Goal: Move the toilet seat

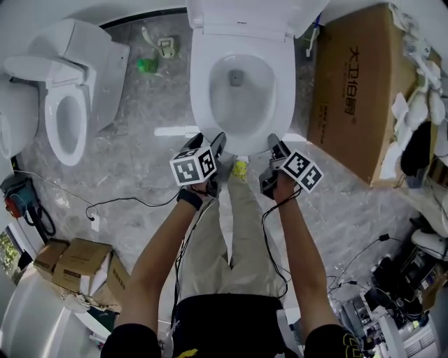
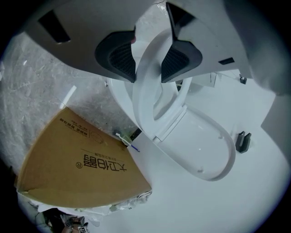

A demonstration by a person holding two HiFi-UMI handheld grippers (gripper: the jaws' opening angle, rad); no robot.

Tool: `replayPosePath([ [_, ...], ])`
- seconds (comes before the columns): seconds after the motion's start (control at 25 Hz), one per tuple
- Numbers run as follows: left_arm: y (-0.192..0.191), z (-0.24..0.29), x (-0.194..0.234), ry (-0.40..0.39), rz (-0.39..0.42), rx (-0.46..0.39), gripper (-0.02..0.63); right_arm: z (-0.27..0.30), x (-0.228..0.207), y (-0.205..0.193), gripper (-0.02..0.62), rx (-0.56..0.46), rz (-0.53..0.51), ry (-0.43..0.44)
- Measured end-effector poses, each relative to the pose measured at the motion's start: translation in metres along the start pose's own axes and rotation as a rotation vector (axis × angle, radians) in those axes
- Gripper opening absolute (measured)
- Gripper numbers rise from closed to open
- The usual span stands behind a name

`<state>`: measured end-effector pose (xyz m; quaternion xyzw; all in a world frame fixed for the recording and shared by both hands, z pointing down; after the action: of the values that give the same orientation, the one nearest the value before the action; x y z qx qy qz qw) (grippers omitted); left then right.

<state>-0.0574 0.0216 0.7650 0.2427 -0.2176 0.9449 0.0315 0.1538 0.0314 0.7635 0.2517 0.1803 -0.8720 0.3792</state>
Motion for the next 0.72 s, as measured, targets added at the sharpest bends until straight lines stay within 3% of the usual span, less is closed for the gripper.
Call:
replayPosePath([
  [0.72, 0.052, -0.035, -0.024, -0.061, -0.057, -0.077, 0.321, -0.035, 0.051, 0.028, 0.186, -0.044, 0.069, 0.126],
])
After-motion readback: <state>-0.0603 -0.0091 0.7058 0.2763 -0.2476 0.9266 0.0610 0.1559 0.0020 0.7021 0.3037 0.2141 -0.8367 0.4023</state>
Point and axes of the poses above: the fingertips, and each gripper's own axes: z forward along the fingers, x to its left, y out of its top, the point moved 1 cm from there along -z, backward along the fingers, and after that the axes turned 8 degrees about z, right-handed, at the moved point
